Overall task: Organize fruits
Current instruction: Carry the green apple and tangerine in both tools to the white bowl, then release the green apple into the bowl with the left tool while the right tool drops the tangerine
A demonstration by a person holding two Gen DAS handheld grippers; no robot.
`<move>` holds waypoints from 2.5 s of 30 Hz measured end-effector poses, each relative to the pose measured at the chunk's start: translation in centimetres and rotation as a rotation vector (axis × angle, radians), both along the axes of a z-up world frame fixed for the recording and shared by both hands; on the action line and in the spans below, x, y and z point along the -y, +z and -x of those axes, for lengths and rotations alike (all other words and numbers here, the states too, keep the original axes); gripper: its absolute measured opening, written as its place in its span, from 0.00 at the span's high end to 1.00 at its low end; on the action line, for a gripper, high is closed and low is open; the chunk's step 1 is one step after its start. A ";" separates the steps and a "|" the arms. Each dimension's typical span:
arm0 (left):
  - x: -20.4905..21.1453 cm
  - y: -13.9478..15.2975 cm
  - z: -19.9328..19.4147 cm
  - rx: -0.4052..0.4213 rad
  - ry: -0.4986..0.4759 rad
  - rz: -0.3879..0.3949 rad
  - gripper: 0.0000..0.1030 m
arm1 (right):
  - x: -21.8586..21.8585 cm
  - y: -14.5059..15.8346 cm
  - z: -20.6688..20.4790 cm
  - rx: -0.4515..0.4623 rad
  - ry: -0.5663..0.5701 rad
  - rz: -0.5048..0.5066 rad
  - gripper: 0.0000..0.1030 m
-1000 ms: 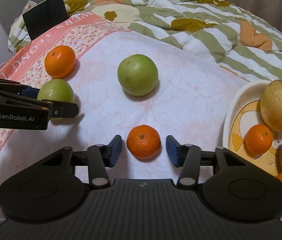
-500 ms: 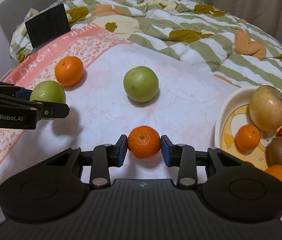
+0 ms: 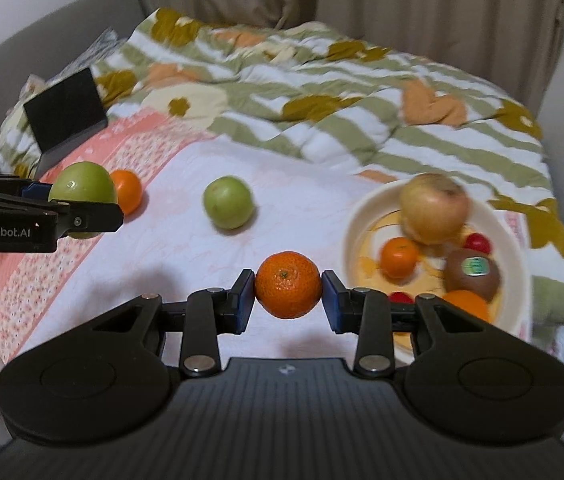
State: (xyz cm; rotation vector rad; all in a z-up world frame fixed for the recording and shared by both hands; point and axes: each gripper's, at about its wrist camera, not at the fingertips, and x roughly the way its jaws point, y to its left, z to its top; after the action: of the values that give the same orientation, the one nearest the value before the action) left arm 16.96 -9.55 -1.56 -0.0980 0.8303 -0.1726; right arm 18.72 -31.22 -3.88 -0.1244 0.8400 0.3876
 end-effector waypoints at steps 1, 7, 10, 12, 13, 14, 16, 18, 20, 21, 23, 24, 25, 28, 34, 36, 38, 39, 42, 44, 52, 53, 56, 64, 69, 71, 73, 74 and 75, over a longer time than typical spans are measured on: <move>0.6 0.3 0.0 0.007 -0.007 0.000 0.41 | 0.6 0.4 0.1 0.007 -0.008 -0.004 0.50; 4.5 1.7 -0.2 0.045 -0.035 -0.007 0.41 | 4.8 2.2 0.3 0.048 -0.038 -0.006 0.50; 6.7 2.1 -0.5 0.054 -0.046 0.003 0.41 | 7.2 2.7 -0.1 0.056 -0.056 -0.011 0.50; 8.3 2.1 -1.0 0.057 -0.057 0.007 0.41 | 8.7 3.0 -0.6 0.063 -0.069 -0.013 0.50; 9.0 2.0 -1.3 0.058 -0.063 0.009 0.41 | 9.4 3.0 -0.9 0.068 -0.078 -0.013 0.50; 9.7 1.9 -1.5 0.056 -0.071 0.013 0.41 | 10.1 3.0 -1.2 0.071 -0.085 -0.012 0.50; 11.3 1.6 -2.2 0.055 -0.089 0.018 0.41 | 11.4 2.9 -1.8 0.083 -0.100 0.008 0.50; 12.8 1.1 -3.0 0.055 -0.111 0.013 0.41 | 12.7 2.6 -2.5 0.089 -0.115 0.016 0.50; 14.1 0.5 -3.7 0.053 -0.127 0.009 0.41 | 13.9 2.1 -3.2 0.079 -0.131 -0.003 0.50; 14.8 0.2 -4.2 0.051 -0.136 0.007 0.41 | 14.5 1.8 -3.7 0.074 -0.140 -0.010 0.50; 15.9 -0.5 -4.9 0.046 -0.149 0.000 0.41 | 15.7 1.1 -4.3 0.065 -0.153 -0.017 0.50; 16.5 -0.9 -5.4 0.041 -0.157 -0.006 0.41 | 16.2 0.7 -4.7 0.060 -0.158 -0.021 0.50; 17.1 -1.3 -5.7 0.036 -0.164 -0.011 0.41 | 16.6 0.4 -5.1 0.054 -0.162 -0.025 0.50; 18.6 -2.6 -6.9 0.014 -0.184 -0.030 0.41 | 17.6 -0.6 -6.1 0.035 -0.170 -0.040 0.50; 21.0 -5.2 -8.6 -0.020 -0.217 -0.074 0.41 | 19.0 -2.2 -7.6 0.002 -0.175 -0.057 0.50; 21.5 -5.7 -8.9 -0.025 -0.221 -0.084 0.41 | 19.2 -2.6 -7.8 -0.004 -0.169 -0.057 0.50; 22.0 -6.0 -9.2 -0.026 -0.224 -0.101 0.41 | 19.4 -2.9 -8.0 -0.009 -0.161 -0.057 0.50; 22.2 -6.1 -9.3 -0.027 -0.225 -0.111 0.41 | 19.5 -3.0 -8.2 -0.011 -0.158 -0.058 0.50; 22.7 -6.2 -9.1 -0.018 -0.233 -0.135 0.39 | 19.7 -3.1 -8.6 -0.014 -0.155 -0.060 0.50; 22.8 -5.8 -8.8 0.009 -0.231 -0.140 0.10 | 19.7 -3.0 -8.6 -0.014 -0.155 -0.061 0.50; 21.8 -4.2 -7.6 0.045 -0.174 -0.170 0.05 | 19.8 -3.3 -9.5 -0.023 -0.133 -0.079 0.50; 21.6 -4.1 -7.4 0.046 -0.166 -0.171 0.04 | 19.8 -3.3 -9.7 -0.025 -0.129 -0.084 0.50; 20.8 -3.8 -6.7 0.050 -0.138 -0.184 0.04 | 19.5 -3.7 -10.1 -0.029 -0.114 -0.090 0.50; 18.9 -3.7 -5.0 0.036 -0.069 -0.213 0.04 | 18.8 -5.4 -11.6 -0.016 -0.116 -0.087 0.50; 18.0 -4.0 -4.2 0.036 -0.031 -0.220 0.04 | 18.7 -5.9 -12.1 -0.016 -0.118 -0.087 0.50; 17.6 -4.0 -3.8 0.041 -0.012 -0.218 0.04 | 18.5 -6.2 -12.3 -0.017 -0.120 -0.089 0.45; 17.2 -4.0 -3.4 0.041 0.004 -0.212 0.04 | 18.4 -6.1 -12.0 -0.001 -0.124 -0.093 0.25; 17.1 -4.0 -3.2 0.040 0.008 -0.209 0.04 | 18.4 -6.0 -11.9 0.005 -0.128 -0.093 0.08; 16.9 -3.9 -2.9 0.039 0.012 -0.206 0.04 | 18.4 -5.8 -11.6 0.021 -0.141 -0.090 0.01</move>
State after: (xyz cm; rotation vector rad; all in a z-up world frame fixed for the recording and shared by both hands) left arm 19.90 -26.48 -5.50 0.0940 0.8043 -0.0766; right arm 30.27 -49.65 -9.69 0.0140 0.8047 0.2907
